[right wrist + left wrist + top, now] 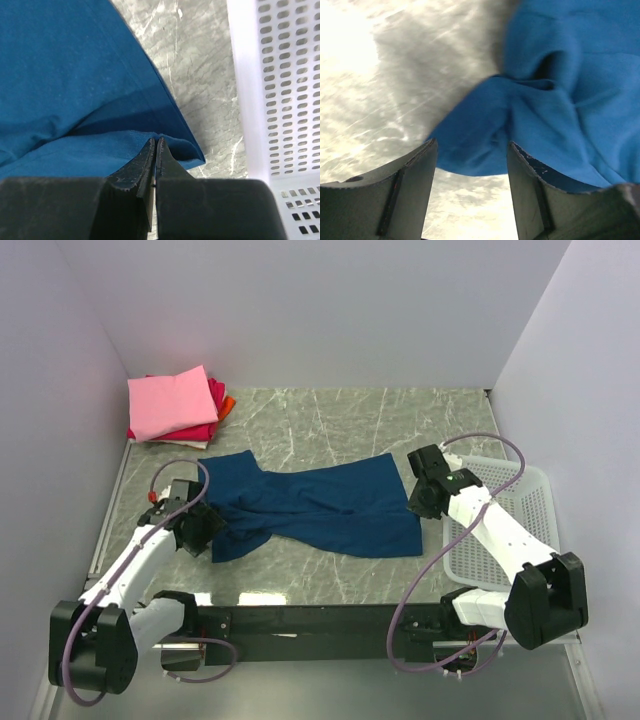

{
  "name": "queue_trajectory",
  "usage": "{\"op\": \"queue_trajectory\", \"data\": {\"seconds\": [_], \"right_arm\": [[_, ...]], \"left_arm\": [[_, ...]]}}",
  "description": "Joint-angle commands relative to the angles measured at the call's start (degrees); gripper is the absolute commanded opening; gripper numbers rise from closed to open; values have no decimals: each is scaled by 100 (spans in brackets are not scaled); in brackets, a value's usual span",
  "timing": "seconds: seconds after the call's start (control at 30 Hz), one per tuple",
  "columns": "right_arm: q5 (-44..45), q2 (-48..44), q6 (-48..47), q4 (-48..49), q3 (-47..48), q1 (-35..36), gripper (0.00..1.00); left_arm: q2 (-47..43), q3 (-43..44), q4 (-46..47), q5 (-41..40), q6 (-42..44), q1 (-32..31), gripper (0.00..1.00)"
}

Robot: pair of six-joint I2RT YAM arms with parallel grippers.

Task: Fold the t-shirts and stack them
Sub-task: Flatten the tshirt out

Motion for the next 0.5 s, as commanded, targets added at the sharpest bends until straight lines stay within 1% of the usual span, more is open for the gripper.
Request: {"op": "queue_trajectory", "data": {"seconds": [0.0, 0.1, 0.23, 0.27, 0.3, 0.4, 0.47], "right_arm": [[-102, -16, -28, 282, -160, -46, 0], [-173, 89, -107, 467, -248, -46, 0], [-313, 370, -283, 651, -240, -186, 0], [-357, 423, -318, 678, -222, -213, 0], [-427, 536, -379, 704, -117, -291, 0], [-472, 572, -459, 687, -47, -362, 0], [-498, 608, -520, 643, 50, -424, 0]], "left_arm": [[65, 134, -378, -664, -419, -112, 64], [47, 302, -852, -1018, -780, -288, 65], [-6, 363, -1327, -1484, -1464, -639, 63], [-32, 355, -1415, -1511, -1570, -701, 63], [-93, 241, -1660, -1529, -1928, -884, 63], [-199, 30, -1741, -1450, -2256, -912, 61], [-321, -154, -1689, -1293, -2459, -948, 57]]}}
